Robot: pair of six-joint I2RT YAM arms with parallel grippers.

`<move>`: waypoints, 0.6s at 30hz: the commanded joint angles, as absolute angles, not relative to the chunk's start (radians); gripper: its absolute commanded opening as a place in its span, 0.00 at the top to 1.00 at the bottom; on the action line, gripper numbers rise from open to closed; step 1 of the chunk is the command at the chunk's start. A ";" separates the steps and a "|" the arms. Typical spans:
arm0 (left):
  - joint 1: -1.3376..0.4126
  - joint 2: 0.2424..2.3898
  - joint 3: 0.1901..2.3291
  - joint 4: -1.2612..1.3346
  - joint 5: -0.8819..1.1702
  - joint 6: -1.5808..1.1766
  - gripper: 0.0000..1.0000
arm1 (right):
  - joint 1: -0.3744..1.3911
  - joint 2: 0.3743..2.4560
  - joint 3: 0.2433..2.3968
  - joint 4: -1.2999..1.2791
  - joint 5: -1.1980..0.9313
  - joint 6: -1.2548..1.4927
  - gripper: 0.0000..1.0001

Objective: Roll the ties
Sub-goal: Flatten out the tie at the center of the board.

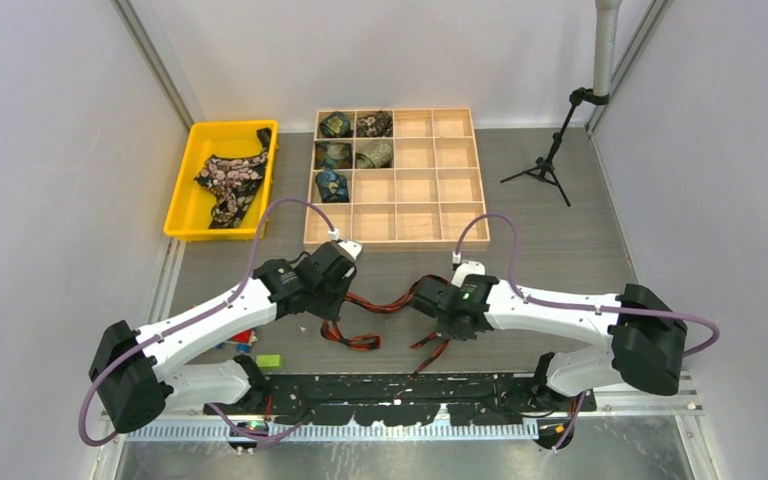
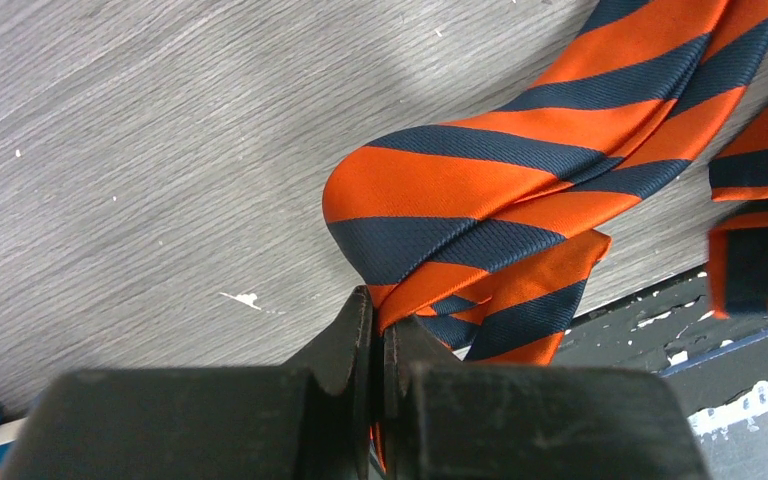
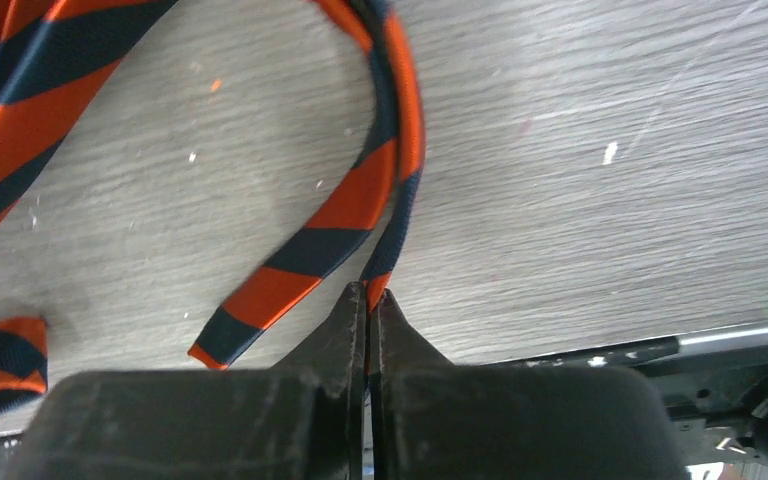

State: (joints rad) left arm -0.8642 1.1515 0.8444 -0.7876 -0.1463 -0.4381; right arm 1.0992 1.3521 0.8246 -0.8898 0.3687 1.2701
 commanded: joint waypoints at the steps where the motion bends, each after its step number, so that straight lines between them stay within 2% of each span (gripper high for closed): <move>1: -0.850 1.107 0.868 -0.829 -0.109 -0.429 1.00 | 1.014 1.262 0.866 -0.990 0.470 1.248 1.00; 8: -0.810 1.111 0.876 -0.853 0.029 -0.410 1.00 | 0.637 1.123 0.894 -1.003 0.416 0.990 1.00; 15: -0.777 1.153 0.873 -0.842 0.267 -0.390 1.00 | 0.372 1.186 0.885 -0.947 0.288 0.851 0.99; 18: -0.766 1.197 0.874 -0.843 0.363 -0.377 1.00 | 0.269 1.229 0.906 -0.909 0.208 0.803 0.94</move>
